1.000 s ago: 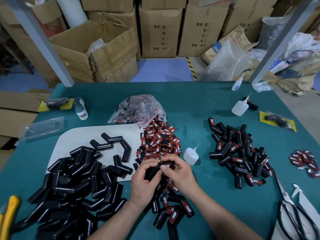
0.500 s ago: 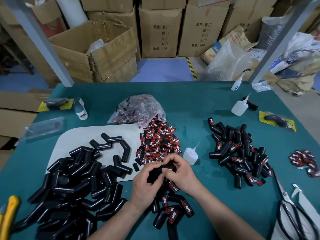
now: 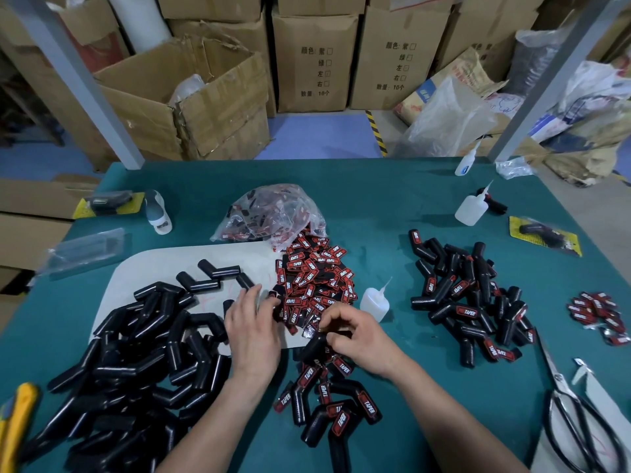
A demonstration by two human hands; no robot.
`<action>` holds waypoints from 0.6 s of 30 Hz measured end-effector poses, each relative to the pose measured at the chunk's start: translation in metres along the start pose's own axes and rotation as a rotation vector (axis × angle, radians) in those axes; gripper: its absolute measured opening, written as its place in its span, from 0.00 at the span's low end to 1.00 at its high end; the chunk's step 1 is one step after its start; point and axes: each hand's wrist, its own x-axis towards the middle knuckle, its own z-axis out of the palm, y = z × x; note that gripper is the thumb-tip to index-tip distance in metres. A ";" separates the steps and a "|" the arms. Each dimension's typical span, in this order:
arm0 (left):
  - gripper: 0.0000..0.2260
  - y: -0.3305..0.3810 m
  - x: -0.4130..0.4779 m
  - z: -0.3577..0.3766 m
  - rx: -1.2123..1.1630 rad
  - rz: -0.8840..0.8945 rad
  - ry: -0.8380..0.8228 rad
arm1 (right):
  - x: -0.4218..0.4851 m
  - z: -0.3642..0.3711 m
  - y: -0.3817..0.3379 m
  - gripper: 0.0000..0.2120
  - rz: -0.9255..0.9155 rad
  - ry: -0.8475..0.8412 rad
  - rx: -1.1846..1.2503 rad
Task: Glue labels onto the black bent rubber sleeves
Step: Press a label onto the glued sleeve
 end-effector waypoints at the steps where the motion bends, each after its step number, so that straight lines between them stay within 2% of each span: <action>1: 0.22 -0.001 0.000 0.001 0.011 0.000 -0.015 | -0.001 -0.003 -0.002 0.07 -0.019 -0.063 -0.043; 5: 0.23 0.001 -0.001 -0.002 -0.037 0.022 0.011 | -0.005 -0.006 -0.006 0.06 -0.036 -0.335 -0.172; 9: 0.24 0.010 -0.003 -0.007 -0.316 0.052 0.158 | -0.006 -0.006 -0.005 0.05 -0.083 -0.397 -0.237; 11: 0.24 0.018 -0.008 -0.007 -0.502 0.106 0.222 | -0.004 -0.001 -0.005 0.05 -0.155 -0.272 -0.201; 13: 0.23 0.025 -0.015 -0.004 -0.639 0.159 0.190 | 0.000 0.003 -0.004 0.06 -0.268 0.054 -0.187; 15: 0.22 0.029 -0.020 -0.003 -0.776 0.149 0.111 | 0.004 0.005 -0.001 0.13 -0.375 0.306 -0.322; 17: 0.22 0.034 -0.023 -0.004 -0.964 0.064 0.061 | 0.007 0.005 0.005 0.24 -0.482 0.302 -0.545; 18: 0.22 0.035 -0.023 -0.005 -1.068 0.000 0.043 | 0.008 0.006 0.009 0.26 -0.512 0.262 -0.592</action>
